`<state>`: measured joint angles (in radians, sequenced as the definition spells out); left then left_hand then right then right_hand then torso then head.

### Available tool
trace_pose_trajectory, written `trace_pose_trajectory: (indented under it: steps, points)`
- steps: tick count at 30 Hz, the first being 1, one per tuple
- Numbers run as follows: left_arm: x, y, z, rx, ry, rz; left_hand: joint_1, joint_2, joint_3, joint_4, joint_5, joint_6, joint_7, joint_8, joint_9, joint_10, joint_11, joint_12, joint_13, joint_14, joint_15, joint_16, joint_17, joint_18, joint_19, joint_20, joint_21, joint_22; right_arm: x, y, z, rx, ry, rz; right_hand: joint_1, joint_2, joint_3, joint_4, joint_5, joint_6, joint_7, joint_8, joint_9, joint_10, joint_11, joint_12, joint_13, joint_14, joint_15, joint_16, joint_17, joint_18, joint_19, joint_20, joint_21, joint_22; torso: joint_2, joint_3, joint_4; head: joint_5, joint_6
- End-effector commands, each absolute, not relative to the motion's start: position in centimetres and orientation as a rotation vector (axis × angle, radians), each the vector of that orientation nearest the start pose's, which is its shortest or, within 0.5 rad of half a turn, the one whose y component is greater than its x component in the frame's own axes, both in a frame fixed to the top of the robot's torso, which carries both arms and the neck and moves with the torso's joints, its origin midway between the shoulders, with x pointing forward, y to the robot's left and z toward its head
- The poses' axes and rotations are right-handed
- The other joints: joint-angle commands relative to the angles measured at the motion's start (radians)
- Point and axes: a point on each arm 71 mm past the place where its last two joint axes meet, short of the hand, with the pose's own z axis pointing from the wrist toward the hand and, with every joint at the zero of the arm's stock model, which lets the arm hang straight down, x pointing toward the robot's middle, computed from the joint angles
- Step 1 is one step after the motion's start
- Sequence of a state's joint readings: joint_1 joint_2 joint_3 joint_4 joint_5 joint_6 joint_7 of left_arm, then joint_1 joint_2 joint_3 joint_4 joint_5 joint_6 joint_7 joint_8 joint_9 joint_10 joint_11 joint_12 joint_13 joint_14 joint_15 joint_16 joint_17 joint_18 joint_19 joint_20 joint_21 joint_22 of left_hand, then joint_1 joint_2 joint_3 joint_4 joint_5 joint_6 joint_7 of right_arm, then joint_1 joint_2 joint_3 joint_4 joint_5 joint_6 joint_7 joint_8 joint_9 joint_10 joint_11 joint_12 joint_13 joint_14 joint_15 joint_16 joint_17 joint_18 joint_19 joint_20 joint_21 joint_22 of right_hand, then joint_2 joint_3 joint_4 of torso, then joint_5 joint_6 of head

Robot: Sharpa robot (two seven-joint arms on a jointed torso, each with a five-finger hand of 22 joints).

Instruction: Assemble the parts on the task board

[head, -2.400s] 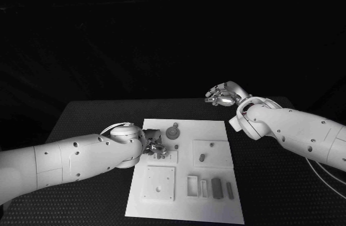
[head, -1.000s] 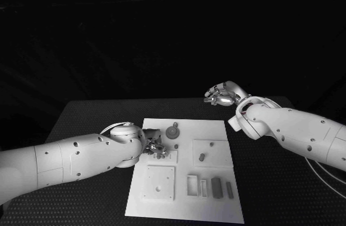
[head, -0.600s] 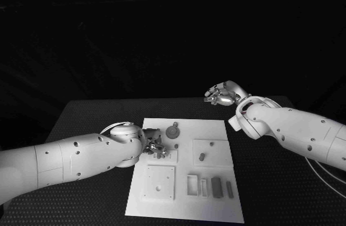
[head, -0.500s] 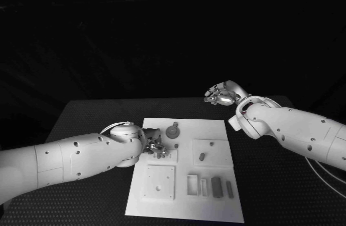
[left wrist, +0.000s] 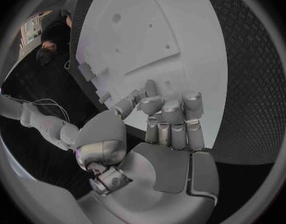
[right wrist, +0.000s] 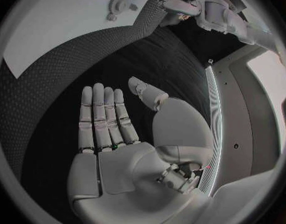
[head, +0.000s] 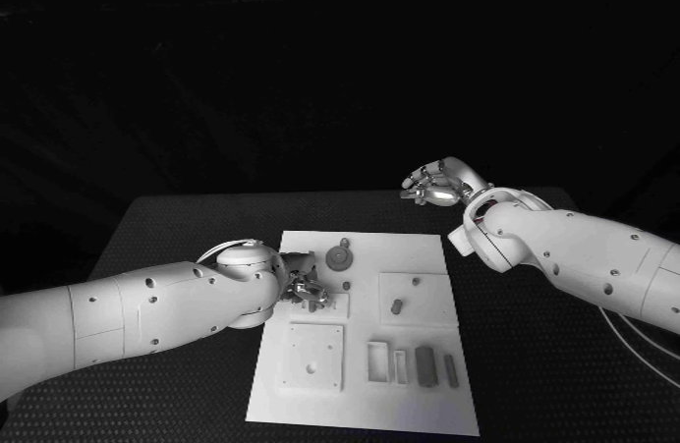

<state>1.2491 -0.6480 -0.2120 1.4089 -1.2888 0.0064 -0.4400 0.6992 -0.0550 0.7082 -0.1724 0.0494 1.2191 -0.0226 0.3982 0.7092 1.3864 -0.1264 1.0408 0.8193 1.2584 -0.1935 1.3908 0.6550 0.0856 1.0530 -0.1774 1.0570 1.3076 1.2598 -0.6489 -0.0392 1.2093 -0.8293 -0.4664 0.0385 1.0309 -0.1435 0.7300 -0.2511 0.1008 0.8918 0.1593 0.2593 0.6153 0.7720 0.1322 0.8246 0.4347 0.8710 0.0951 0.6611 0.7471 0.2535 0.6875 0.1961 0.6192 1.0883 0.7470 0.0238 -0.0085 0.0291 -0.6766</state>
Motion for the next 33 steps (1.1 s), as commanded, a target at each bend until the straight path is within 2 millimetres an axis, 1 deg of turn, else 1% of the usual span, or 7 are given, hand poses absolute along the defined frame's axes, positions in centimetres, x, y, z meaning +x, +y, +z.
trace_pose_trajectory:
  steps: [1, 8, 11, 15, 22, 26, 33]
  points:
    - [48.15, 15.20, -25.74, 0.148, 2.206, -0.360, -0.002, -0.011, 0.000, 0.008, -0.001, -0.003, 0.007, 0.003, -0.001, -0.005, 0.000, -0.007, 0.002, 0.027, -0.034, 0.004, -0.001, -0.005, -0.006, -0.098, 0.004, 0.016, 55.47, -20.27, -16.64, 0.452, 1.539, 0.881, 0.003, -0.004, -0.005, 0.003, 0.003, -0.007, -0.003, -0.005, -0.002, -0.004, 0.000, -0.005, -0.002, -0.006, 0.000, -0.006, 0.000, -0.011, -0.009, 0.000, -0.004, 0.001, 0.001, -0.0003, 0.0004, 0.000, 0.001]
    - [48.16, 15.28, -25.75, 0.146, 2.206, -0.358, -0.006, -0.022, -0.001, 0.019, -0.001, -0.004, 0.007, 0.006, -0.002, -0.005, 0.000, -0.008, 0.003, 0.027, -0.035, 0.005, -0.002, -0.004, -0.006, -0.098, 0.005, 0.016, 55.48, -20.33, -16.66, 0.453, 1.541, 0.882, 0.002, -0.005, -0.006, 0.003, 0.003, -0.007, -0.002, -0.004, -0.002, -0.004, 0.000, -0.004, -0.003, -0.006, 0.000, -0.006, 0.000, -0.011, -0.009, 0.000, -0.005, 0.002, 0.001, -0.0005, 0.0005, 0.000, 0.000]
    - [48.20, 15.32, -25.75, 0.145, 2.205, -0.356, -0.007, -0.025, -0.001, 0.023, -0.001, -0.004, 0.006, 0.006, -0.002, -0.004, -0.001, -0.008, 0.004, 0.027, -0.035, 0.005, -0.002, -0.004, -0.006, -0.098, 0.005, 0.016, 55.48, -20.30, -16.67, 0.453, 1.542, 0.882, 0.001, -0.011, -0.008, 0.004, 0.004, -0.006, -0.003, -0.004, -0.001, -0.004, 0.000, -0.003, -0.007, -0.006, 0.000, -0.006, 0.000, -0.010, -0.009, 0.001, -0.006, 0.003, 0.001, -0.0005, 0.0000, 0.000, 0.001]
    - [48.23, 15.37, -25.76, 0.145, 2.205, -0.355, -0.009, -0.028, -0.001, 0.027, -0.001, -0.004, 0.006, 0.007, -0.002, -0.004, -0.001, -0.008, 0.005, 0.027, -0.035, 0.006, -0.002, -0.003, -0.006, -0.098, 0.005, 0.015, 55.49, -20.30, -16.67, 0.453, 1.542, 0.882, 0.000, -0.013, -0.009, 0.006, 0.011, -0.006, -0.003, -0.004, -0.001, -0.003, 0.000, -0.002, -0.010, -0.006, 0.000, -0.006, 0.000, -0.010, -0.009, 0.001, -0.006, 0.005, 0.000, -0.0007, 0.0007, -0.001, 0.000]
    - [48.27, 15.47, -25.80, 0.146, 2.209, -0.343, -0.019, -0.031, -0.003, 0.045, -0.001, -0.005, 0.006, 0.010, -0.002, -0.003, -0.001, -0.009, 0.007, 0.027, -0.035, 0.007, -0.002, -0.002, -0.007, -0.098, 0.006, 0.015, 55.49, -20.31, -16.68, 0.453, 1.542, 0.882, 0.000, -0.014, -0.010, 0.007, 0.012, -0.006, -0.003, -0.004, -0.001, -0.003, 0.000, -0.002, -0.012, -0.006, 0.000, -0.006, 0.001, -0.010, -0.008, 0.001, -0.007, 0.006, 0.001, -0.0005, 0.0005, -0.001, 0.000]
    - [48.27, 15.46, -25.81, 0.151, 2.210, -0.338, -0.037, -0.041, -0.008, 0.062, -0.001, -0.006, 0.006, 0.012, -0.003, -0.004, -0.001, -0.010, 0.009, 0.026, -0.035, 0.008, -0.003, -0.002, -0.008, -0.097, 0.007, 0.015, 55.49, -20.26, -16.68, 0.453, 1.542, 0.883, 0.000, -0.014, -0.010, 0.007, 0.013, -0.006, -0.003, -0.004, -0.001, -0.003, 0.000, -0.001, -0.013, -0.006, 0.000, -0.006, 0.001, -0.010, -0.008, 0.001, -0.007, 0.006, 0.001, -0.0005, 0.0000, -0.001, 0.002]
    - [48.26, 15.42, -25.81, 0.152, 2.211, -0.339, -0.046, -0.046, -0.008, 0.072, -0.001, -0.006, 0.005, 0.014, -0.004, -0.003, -0.002, -0.010, 0.010, 0.026, -0.036, 0.009, -0.003, -0.001, -0.009, -0.097, 0.007, 0.015, 55.50, -20.29, -16.70, 0.453, 1.544, 0.882, -0.001, -0.016, -0.011, 0.008, 0.014, -0.006, -0.003, -0.003, -0.001, -0.003, 0.000, -0.001, -0.015, -0.006, 0.000, -0.006, 0.001, -0.010, -0.008, 0.002, -0.008, 0.007, 0.001, -0.0005, 0.0006, -0.002, -0.001]
